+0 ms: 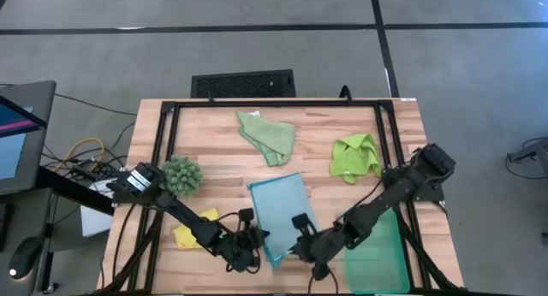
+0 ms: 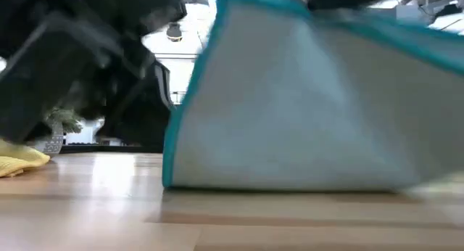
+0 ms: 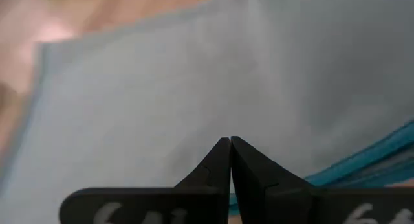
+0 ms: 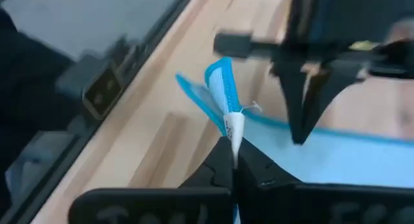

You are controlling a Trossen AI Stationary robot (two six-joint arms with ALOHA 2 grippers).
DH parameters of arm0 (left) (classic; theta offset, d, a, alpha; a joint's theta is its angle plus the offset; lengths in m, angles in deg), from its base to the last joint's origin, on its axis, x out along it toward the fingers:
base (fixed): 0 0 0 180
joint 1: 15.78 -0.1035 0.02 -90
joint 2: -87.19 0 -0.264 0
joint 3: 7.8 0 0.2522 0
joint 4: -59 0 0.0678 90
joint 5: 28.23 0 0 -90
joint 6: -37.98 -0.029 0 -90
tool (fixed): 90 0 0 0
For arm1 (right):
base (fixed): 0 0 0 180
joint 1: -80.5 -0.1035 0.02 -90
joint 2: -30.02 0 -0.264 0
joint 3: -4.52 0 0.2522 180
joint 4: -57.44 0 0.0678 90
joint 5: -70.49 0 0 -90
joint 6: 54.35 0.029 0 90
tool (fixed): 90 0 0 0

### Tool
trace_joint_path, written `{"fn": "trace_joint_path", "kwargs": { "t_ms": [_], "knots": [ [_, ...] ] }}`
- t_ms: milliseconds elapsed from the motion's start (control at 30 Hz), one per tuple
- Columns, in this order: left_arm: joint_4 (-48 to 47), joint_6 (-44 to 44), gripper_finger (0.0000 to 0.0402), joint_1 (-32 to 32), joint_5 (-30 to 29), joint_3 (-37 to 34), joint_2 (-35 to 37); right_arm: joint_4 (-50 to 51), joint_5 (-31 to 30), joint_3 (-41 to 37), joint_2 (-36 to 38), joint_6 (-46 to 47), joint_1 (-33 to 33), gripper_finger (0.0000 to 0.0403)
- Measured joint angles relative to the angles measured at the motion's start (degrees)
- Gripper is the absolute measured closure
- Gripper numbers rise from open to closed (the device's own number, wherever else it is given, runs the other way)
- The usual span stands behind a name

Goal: Fold microfiber towels
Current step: Fold the blue microfiber cloth

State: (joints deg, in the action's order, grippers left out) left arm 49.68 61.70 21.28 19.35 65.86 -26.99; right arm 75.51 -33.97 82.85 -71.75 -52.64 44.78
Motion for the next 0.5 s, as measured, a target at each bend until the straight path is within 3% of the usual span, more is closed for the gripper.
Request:
{"fn": "trace_joint_path", "kwargs": {
  "t_ms": [233, 367, 500],
  "knots": [
    [-22.36, 15.90, 0.0398, 6.42, -13.57, 2.40, 8.08, 6.31, 3.68, -0.10, 6.61, -2.75, 8.06, 0.0386],
    [-30.91, 26.24, 0.0398, 10.56, -19.97, 2.40, 9.34, 5.50, 10.63, -0.07, 6.18, -5.00, 13.25, 0.0388],
    [-35.57, 34.69, 0.0398, 12.96, -22.42, 1.86, 9.30, 3.64, 16.20, -0.12, 3.03, -6.61, 18.31, 0.0393]
  ]
}}
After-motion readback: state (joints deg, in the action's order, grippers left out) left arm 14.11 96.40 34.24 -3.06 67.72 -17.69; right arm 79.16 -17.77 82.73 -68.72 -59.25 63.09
